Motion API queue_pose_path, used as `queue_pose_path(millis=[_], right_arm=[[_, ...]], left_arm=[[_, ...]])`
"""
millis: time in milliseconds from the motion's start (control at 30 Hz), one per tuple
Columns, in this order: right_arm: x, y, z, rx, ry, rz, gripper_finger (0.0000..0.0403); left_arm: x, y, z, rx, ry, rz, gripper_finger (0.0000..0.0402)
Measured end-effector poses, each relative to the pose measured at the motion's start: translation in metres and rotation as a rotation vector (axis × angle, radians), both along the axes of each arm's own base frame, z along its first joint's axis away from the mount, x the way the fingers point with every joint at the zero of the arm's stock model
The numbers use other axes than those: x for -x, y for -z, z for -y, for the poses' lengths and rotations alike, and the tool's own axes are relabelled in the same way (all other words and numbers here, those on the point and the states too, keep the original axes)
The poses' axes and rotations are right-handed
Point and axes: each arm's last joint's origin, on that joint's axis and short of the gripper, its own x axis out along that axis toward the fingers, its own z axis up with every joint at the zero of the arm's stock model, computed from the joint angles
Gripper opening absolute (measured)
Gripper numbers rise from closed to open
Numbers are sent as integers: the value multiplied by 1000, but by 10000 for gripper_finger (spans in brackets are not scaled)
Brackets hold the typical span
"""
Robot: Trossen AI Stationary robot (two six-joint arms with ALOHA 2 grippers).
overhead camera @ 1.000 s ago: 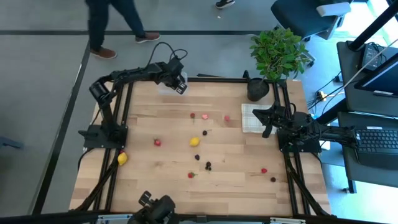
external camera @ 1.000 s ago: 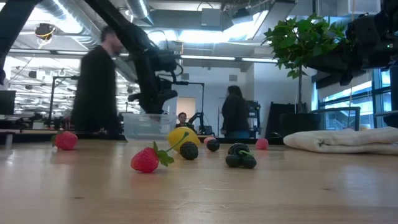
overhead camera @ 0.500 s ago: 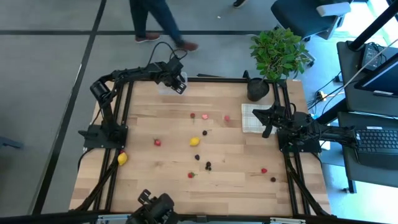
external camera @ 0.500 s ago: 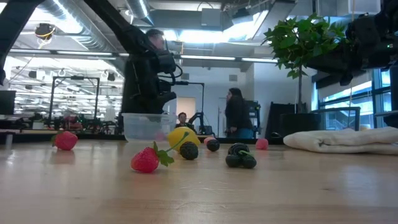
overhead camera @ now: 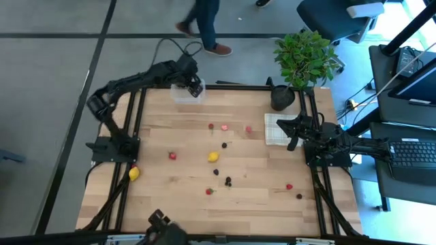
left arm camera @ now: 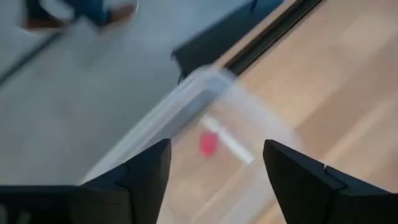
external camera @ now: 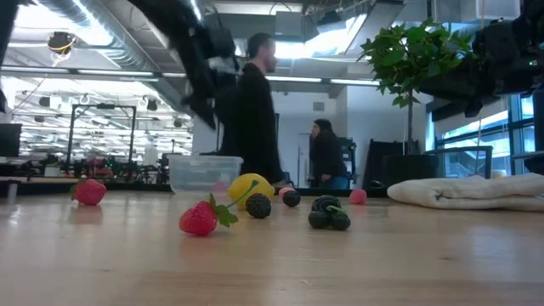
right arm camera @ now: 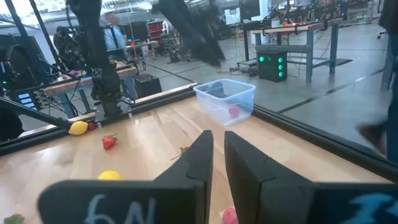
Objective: Pick and placing Produce into tupperware
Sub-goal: Put the middle left red strawberry into the transparent bin
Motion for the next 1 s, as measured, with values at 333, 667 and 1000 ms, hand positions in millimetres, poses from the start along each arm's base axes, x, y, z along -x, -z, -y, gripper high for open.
queue_pose_path(millis=[333,667,1000], right_arm=[[0,0,0,1,0,-3,45],[0,0,0,0,0,-3,45],[0,0,0,2,0,-2,45]], left_arm=[[36,-77,92,2,269,145,249],[22,-50,180,202,630,-94,245],[13,33,239,279,862,-329,244]])
